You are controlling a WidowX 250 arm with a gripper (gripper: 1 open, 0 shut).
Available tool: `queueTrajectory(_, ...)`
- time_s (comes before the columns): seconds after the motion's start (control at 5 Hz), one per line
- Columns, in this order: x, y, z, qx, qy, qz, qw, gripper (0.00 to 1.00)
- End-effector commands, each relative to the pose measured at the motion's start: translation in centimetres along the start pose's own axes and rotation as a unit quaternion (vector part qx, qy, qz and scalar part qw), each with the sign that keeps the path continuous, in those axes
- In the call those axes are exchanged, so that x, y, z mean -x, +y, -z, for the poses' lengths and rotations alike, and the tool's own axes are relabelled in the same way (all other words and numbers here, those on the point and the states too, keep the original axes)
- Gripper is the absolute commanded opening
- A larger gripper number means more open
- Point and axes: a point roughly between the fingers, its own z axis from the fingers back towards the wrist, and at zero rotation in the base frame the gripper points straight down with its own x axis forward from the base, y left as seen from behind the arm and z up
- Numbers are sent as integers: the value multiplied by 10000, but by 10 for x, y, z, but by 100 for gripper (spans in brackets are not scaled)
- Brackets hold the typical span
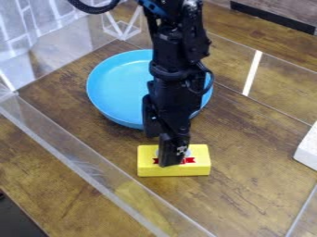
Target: Put the yellow block in the blue tray
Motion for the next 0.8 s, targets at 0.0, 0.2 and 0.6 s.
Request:
queueTrajectory(0.0, 2, 1, 12, 50, 24, -55, 10000, 100)
queueTrajectory(0.2, 3, 2, 14, 83, 26, -100, 9999, 100)
queueTrajectory(0.6, 4, 4, 19, 156, 44, -180, 9997, 100)
